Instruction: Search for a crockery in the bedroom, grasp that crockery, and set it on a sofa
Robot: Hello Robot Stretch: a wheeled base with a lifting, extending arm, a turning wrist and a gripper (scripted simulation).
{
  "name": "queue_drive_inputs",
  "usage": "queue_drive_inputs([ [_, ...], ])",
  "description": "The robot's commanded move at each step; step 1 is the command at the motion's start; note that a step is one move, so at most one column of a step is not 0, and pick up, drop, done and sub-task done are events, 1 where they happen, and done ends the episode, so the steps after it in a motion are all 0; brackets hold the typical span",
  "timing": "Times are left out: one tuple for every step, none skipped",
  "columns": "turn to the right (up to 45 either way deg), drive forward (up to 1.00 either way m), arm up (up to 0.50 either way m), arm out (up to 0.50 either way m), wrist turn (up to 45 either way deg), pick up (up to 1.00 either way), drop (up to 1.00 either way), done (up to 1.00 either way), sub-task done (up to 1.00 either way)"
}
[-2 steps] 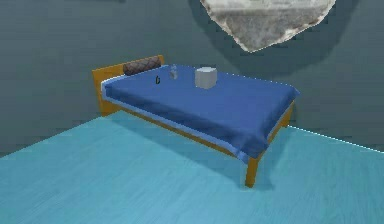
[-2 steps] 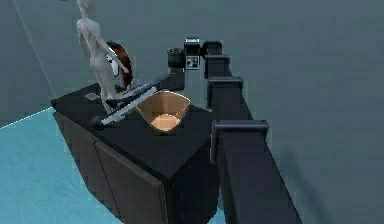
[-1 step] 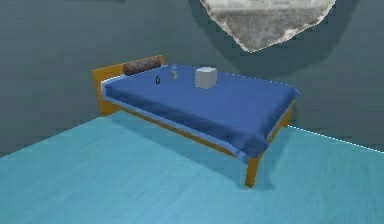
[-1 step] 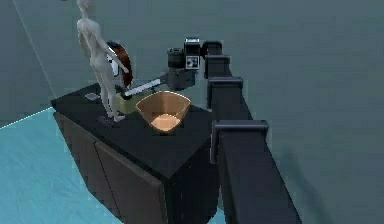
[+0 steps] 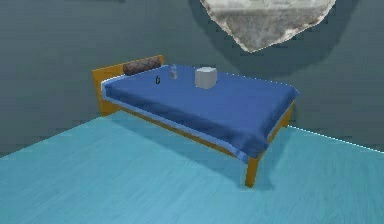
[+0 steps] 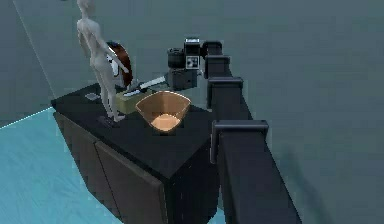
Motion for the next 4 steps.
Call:
queue_drive_inputs([
  [0.0,0.00,-0.14,0.00,0.0,0.00,0.00,0.00,0.00],
  [0.0,0.00,0.00,0.00,0.0,1.00,0.00,0.00,0.00],
  [0.0,0.00,0.10,0.00,0.0,0.00,0.00,0.00,0.00],
  [0.0,0.00,0.04,0.00,0.0,0.00,0.00,0.00,0.00],
])
